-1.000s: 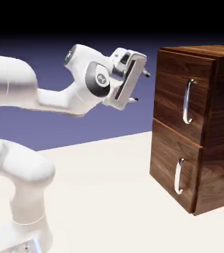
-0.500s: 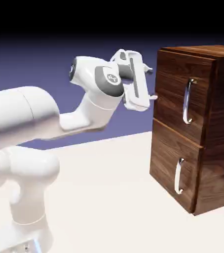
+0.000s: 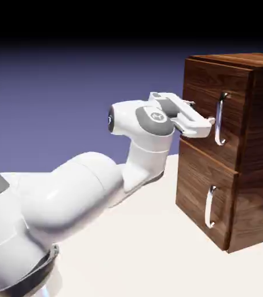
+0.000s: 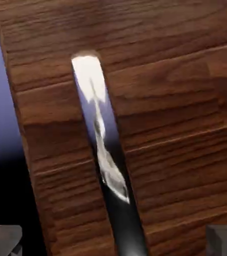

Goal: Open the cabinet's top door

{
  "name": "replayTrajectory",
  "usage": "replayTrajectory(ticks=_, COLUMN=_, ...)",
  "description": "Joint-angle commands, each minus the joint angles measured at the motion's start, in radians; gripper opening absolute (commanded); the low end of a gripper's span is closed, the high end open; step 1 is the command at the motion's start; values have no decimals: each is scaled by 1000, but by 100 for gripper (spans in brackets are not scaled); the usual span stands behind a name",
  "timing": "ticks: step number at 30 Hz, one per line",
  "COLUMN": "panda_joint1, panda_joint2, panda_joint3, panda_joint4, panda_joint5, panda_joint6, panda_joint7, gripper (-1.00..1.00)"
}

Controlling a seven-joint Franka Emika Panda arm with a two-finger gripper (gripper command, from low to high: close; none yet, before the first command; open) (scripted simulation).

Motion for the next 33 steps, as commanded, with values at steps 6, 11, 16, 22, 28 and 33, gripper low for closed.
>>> replayTrajectory(ticks=6, panda_joint1=131, panda_joint2=-31, panda_joint3=-80, panda_joint4=85, panda_joint5=-140, panda_joint6=-25, panda_joint7=-80, gripper=0)
replayTrajectory(ticks=11, panda_joint1=211, panda_joint2=-22, panda_joint3=-105, panda_joint4=162, panda_joint5=-159, panda_joint6=-27, panda_joint7=-81, gripper=-100)
replayTrajectory(ticks=16, panda_joint1=127, panda_joint2=-10, panda_joint3=-37, panda_joint4=-6, panda_joint5=-157, panda_joint6=-244, panda_joint7=-12, gripper=-100)
replayTrajectory(ticks=22, panda_joint1=72, panda_joint2=18, panda_joint3=59, panda_joint4=-167, panda_joint5=-108, panda_joint6=-505, panda_joint7=58, gripper=-100)
replayTrajectory(ticks=28, panda_joint1=77, panda_joint2=60, panda_joint3=166, panda_joint4=-279, panda_joint5=-18, panda_joint6=-766, panda_joint7=122, gripper=-100)
replayTrajectory(ticks=33, panda_joint1=128, panda_joint2=111, panda_joint3=255, panda_joint4=-333, panda_joint5=83, panda_joint6=-983, panda_joint7=179, gripper=-100)
